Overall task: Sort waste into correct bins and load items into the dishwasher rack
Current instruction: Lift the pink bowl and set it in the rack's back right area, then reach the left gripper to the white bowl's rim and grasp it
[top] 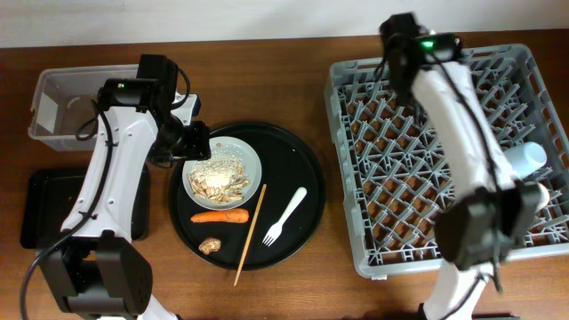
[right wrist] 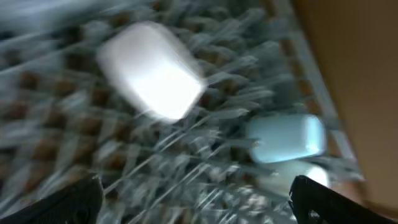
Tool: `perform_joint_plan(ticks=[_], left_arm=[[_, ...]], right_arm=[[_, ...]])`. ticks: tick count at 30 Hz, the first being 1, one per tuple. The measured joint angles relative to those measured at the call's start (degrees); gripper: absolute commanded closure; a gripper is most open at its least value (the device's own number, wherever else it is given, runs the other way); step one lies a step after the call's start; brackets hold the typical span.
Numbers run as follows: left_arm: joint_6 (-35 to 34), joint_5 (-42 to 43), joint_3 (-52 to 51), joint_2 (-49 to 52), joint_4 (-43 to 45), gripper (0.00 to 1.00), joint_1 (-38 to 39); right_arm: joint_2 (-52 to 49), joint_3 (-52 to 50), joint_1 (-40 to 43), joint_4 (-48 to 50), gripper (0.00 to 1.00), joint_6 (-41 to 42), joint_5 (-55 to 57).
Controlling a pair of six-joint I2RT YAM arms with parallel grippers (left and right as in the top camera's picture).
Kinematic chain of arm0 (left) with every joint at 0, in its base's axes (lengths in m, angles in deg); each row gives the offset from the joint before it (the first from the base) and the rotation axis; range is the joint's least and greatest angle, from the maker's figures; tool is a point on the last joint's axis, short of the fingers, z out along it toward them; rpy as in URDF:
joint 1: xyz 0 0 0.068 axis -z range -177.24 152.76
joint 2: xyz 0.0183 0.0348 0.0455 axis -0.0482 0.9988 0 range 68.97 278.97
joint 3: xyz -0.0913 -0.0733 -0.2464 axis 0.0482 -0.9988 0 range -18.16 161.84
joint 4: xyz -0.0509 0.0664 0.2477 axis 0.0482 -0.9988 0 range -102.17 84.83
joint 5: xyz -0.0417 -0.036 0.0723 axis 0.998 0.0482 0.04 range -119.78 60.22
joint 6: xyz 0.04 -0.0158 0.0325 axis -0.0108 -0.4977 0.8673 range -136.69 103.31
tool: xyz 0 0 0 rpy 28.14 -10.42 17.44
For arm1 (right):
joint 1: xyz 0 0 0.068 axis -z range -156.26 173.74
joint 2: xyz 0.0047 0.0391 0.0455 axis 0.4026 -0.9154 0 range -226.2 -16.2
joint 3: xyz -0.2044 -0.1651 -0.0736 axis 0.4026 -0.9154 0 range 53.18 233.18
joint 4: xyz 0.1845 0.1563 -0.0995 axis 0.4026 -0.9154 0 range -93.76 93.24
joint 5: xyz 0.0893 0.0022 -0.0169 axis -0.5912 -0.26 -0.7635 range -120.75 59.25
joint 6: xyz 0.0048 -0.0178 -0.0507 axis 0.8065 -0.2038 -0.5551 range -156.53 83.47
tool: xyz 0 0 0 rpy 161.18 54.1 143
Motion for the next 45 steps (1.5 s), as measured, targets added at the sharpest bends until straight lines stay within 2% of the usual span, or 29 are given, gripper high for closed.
perform_joint_plan(ticks=[4,7,11,19,24,28,36,45], left_arm=[[0.0,0.0,0.0,0.0,0.6,0.35,0.0],[0.0,0.0,0.0,0.0,1.3,0.34,0.0],[0.0,0.5,0.0,0.0,3.9,0.34,0.3],[-0.8,1.8,0.0,1.1,9.1,0.34,8.1],[-3.2,2.2,0.0,6.4,9.6,0.34,13.4],[-6.2,2.3,0.0,11.1,11.6,0.34,15.5],[-9.5,1.4,0.0,15.6,12.8,0.36,17.8],[-13.4,-1.0,0.0,20.1,14.7,0.43,18.5]], right_arm=[[5.3,0.2,-0.2,-3.0,0.01,-9.6,-20.1],[5.4,0.1,-0.8,-9.0,0.01,-15.0,-33.5],[5.4,0.0,-2.2,-17.5,0.04,-17.8,-40.6],[6.0,-1.2,-2.4,-19.1,0.04,-18.9,-43.4],[10.6,-5.8,-2.3,-18.7,0.04,-19.2,-42.4],[15.0,-13.9,0.0,-14.7,0.04,-19.2,-41.3],[15.7,-28.2,8.7,-7.5,0.04,-19.2,-39.1],[15.7,-32.7,9.0,-4.9,0.04,-19.1,-39.0]])
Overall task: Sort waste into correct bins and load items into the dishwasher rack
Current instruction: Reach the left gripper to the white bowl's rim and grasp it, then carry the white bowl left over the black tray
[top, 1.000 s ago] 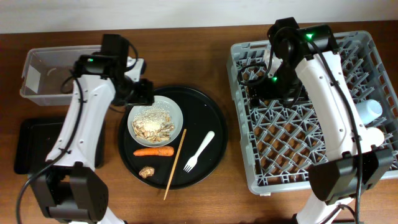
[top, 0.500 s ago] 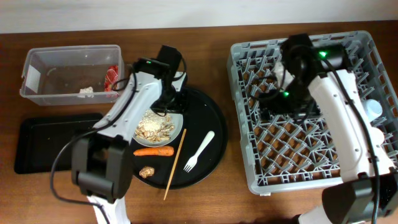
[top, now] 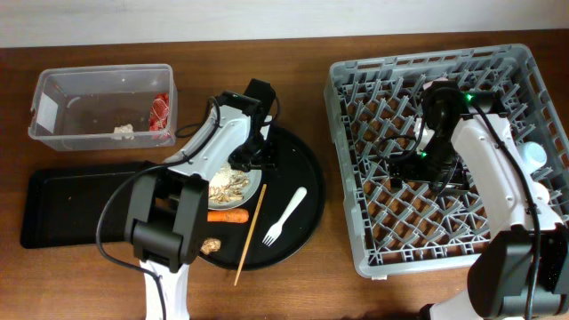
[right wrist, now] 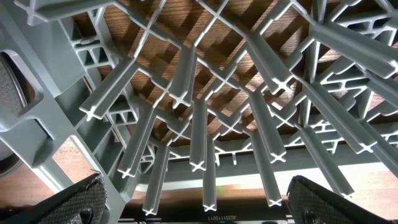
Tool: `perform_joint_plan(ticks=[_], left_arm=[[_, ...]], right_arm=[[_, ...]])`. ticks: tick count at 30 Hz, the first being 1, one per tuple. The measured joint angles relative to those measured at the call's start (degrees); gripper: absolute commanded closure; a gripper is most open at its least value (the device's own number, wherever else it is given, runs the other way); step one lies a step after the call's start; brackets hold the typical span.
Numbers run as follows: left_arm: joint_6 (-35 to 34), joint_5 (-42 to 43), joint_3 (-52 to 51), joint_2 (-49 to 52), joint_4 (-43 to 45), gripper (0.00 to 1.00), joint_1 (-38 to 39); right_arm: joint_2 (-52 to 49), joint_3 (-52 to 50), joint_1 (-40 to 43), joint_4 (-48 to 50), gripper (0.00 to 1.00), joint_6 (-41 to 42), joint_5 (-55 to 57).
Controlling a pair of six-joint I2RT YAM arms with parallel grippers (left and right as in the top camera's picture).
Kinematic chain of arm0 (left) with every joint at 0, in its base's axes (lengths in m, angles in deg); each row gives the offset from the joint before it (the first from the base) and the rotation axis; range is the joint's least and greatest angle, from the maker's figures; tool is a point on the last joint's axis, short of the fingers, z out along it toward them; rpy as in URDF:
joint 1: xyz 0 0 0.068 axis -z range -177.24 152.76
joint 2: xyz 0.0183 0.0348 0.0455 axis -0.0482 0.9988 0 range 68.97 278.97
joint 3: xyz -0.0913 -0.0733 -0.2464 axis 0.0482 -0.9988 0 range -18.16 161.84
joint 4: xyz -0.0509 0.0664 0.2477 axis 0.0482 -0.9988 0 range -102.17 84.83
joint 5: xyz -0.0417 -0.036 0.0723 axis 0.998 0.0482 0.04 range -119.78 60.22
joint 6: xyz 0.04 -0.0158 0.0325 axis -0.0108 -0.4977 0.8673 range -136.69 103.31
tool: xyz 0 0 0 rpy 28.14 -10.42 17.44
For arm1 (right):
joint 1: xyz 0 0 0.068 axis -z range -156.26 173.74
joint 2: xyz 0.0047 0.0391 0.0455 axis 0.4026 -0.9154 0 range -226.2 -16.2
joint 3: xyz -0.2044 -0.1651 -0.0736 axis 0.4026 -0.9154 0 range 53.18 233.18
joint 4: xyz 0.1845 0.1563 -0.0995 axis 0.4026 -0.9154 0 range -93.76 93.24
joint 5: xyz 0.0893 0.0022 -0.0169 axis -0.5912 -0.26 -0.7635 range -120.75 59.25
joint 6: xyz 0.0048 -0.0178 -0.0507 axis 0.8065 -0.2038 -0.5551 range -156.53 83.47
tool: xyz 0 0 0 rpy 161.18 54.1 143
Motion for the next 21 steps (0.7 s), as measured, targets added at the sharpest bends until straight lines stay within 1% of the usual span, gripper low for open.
perform_joint_plan(ticks=[8,11,12,13,15,19,20,21], left_arm=[[-1.0,-0.9,0.0,1.6,1.0,0.45,0.5],[-1.3,-1.4,0.0,2.9,1.0,0.57,0.5],[-1.4,-1.5,0.0,2.9,1.0,0.60,0.5],[-1.3,-1.9,0.0,2.9,1.0,0.65,0.5],[-1.7,-2.7,0.0,2.9,1.0,0.70,0.5],[-1.7,-5.4,0.0,2.9,0.2,0.75,0.5],[-1.7,-5.9,0.0,2.9,0.2,0.80,0.6],[-1.7,-6.3,0.0,2.9,0.2,0.83,0.7]], right_arm=[[0.0,0.0,0.0,0.1,0.04,0.0,0.0],[0.0,0.0,0.0,0.1,0.04,0.0,0.0],[0.0,0.0,0.0,0.2,0.04,0.0,0.0],[0.0,0.0,0.0,0.2,0.04,0.0,0.0],[0.0,0.0,0.0,0.2,0.04,0.0,-0.1],[0.0,0.0,0.0,0.2,0.04,0.0,-0.2],[0.0,0.0,0.0,0.2,0.04,0.0,-0.2],[0.0,0.0,0.0,0.2,0.04,0.0,-0.2]])
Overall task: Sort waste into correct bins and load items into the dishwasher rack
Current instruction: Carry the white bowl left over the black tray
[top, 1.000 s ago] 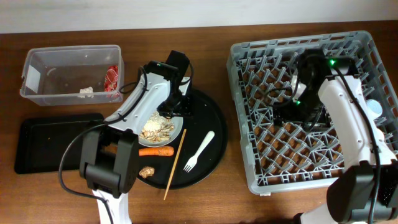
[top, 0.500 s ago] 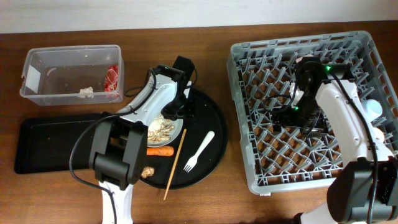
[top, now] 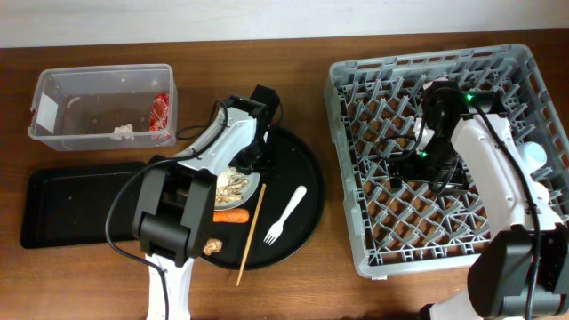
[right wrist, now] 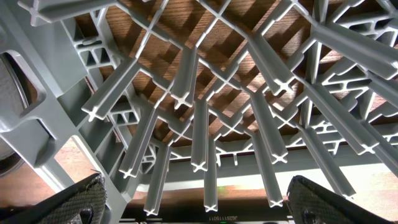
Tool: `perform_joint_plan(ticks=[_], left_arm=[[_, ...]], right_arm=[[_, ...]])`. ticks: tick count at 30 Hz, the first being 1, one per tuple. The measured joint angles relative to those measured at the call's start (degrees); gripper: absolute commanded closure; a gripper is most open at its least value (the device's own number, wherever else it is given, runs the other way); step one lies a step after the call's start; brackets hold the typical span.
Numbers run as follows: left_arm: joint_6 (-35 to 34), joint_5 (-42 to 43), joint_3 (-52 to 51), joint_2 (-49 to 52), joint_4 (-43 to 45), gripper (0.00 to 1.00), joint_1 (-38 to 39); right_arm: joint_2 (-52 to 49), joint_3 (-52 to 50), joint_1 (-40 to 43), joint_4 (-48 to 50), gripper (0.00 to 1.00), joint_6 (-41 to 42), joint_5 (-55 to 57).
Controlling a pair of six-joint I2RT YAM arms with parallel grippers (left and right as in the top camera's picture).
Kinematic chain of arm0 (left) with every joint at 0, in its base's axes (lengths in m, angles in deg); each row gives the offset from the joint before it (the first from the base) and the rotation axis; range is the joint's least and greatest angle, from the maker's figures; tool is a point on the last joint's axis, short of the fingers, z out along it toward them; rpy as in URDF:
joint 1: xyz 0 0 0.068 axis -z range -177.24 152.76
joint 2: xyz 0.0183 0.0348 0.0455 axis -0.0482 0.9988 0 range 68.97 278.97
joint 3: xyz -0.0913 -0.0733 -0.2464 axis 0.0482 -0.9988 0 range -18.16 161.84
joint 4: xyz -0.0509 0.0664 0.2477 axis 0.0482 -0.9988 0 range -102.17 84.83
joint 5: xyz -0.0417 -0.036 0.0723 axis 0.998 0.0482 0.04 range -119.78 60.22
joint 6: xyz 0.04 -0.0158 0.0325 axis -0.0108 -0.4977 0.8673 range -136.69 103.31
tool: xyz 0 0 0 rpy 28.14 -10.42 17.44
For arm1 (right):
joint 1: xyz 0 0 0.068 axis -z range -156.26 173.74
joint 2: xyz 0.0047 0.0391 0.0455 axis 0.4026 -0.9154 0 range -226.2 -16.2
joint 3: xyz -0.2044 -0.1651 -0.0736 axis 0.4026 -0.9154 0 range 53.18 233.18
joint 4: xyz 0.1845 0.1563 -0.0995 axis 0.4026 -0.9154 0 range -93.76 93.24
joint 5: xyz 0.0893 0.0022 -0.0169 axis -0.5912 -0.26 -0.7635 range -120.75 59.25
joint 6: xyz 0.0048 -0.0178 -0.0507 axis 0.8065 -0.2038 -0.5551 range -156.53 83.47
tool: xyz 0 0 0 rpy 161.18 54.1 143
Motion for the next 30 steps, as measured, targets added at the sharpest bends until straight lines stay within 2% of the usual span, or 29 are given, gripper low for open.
perform_joint_plan(ticks=[4,15,23,30], left_arm=[[-0.1,-1.1,0.0,0.0,0.0,0.85,0.1],[-0.5,-3.8,0.0,0.0,-1.1,0.99,0.4],[-0.6,-6.0,0.4,-0.1,-3.1,1.00,0.5],[-0.4,-6.2,6.8,0.2,-13.6,1.00,0.4]], right_arm=[[0.0,0.0,0.0,0.0,0.04,0.0,0.0],[0.0,0.0,0.0,0.0,0.04,0.0,0.0],[0.0,0.0,0.0,0.0,0.04,0.0,0.0],[0.0,0.0,0.0,0.0,0.04,0.0,0.0]])
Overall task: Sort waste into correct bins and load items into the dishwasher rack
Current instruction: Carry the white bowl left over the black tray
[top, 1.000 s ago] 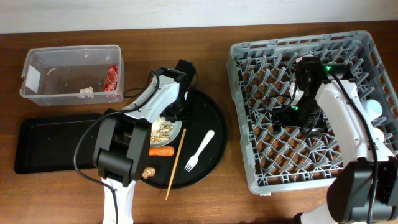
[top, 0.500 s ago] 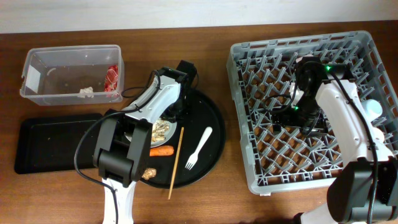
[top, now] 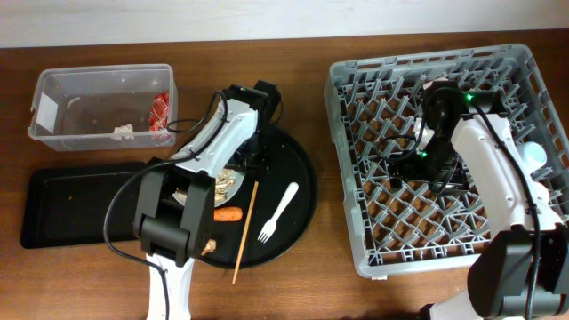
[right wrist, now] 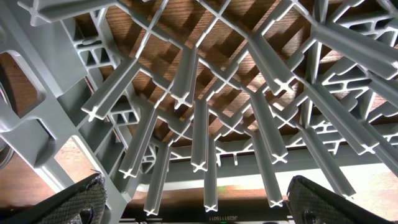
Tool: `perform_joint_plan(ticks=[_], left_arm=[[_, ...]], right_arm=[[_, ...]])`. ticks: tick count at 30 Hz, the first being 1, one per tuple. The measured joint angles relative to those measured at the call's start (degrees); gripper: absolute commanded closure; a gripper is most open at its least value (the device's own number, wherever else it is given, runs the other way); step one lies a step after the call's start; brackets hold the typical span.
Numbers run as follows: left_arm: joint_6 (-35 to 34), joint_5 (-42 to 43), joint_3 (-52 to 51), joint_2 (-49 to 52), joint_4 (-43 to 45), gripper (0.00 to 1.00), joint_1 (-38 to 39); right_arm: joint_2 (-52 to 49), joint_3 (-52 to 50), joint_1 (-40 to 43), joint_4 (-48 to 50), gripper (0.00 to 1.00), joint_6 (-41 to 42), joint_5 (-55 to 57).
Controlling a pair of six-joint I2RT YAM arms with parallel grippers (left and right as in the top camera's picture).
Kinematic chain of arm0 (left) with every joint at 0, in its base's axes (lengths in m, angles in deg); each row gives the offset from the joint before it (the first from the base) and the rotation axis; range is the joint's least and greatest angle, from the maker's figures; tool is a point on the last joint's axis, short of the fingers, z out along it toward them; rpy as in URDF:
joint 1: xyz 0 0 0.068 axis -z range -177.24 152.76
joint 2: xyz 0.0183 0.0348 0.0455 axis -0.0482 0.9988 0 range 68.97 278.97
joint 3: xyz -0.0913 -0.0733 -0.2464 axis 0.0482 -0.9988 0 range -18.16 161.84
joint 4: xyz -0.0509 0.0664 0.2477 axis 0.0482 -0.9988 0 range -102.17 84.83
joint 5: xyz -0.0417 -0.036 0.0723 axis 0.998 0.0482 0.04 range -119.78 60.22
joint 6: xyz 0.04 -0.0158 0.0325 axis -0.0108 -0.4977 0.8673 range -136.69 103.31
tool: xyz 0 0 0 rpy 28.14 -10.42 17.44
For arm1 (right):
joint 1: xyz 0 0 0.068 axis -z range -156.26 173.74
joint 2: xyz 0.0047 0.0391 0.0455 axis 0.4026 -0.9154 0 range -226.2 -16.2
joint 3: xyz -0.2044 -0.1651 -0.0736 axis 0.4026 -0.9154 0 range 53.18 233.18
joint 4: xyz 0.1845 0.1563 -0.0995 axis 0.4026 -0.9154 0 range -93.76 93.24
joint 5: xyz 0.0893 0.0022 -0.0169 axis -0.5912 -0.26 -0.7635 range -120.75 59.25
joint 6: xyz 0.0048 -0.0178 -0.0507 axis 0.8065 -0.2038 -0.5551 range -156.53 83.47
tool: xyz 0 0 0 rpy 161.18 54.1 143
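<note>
A white plate of food scraps (top: 223,183) sits on the round black tray (top: 298,182), mostly hidden under my left arm. My left gripper (top: 254,158) is down at the plate's right rim; its jaws are hidden. An orange carrot (top: 228,214), a brown scrap (top: 207,247), a chopstick (top: 244,233) and a white fork (top: 277,213) also lie on the tray. My right gripper (top: 400,165) (right wrist: 202,194) hangs open among the tines of the grey dishwasher rack (top: 356,133), holding nothing.
A clear bin (top: 53,93) at the back left holds a red wrapper (top: 161,108) and a crumpled scrap (top: 123,132). A black rectangular tray (top: 71,209) lies in front of it. A pale cup (top: 533,156) rests at the rack's right edge.
The plate has shifted a little to the left under my left arm, and the fork and chopstick on the round tray have also shifted left. My right arm has not moved.
First my left gripper was at the plate's left rim while my right arm moved over the cups at the rack's right side. Then the left gripper was at the plate's right rim and the right hung open mid-rack. The plate has since shifted left.
</note>
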Motion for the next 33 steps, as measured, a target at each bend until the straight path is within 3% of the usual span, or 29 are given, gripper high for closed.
perform_joint_plan(ticks=[25,33], left_arm=[[-7.1,-7.3,1.5,-3.3,-13.7,1.00,-0.1],[-7.0,-8.3,1.6,-13.6,-14.3,1.00,-6.1]], right_arm=[[0.0,0.0,0.0,0.0,0.04,-0.1,0.0],[0.0,0.0,0.0,0.0,0.04,0.0,0.0]])
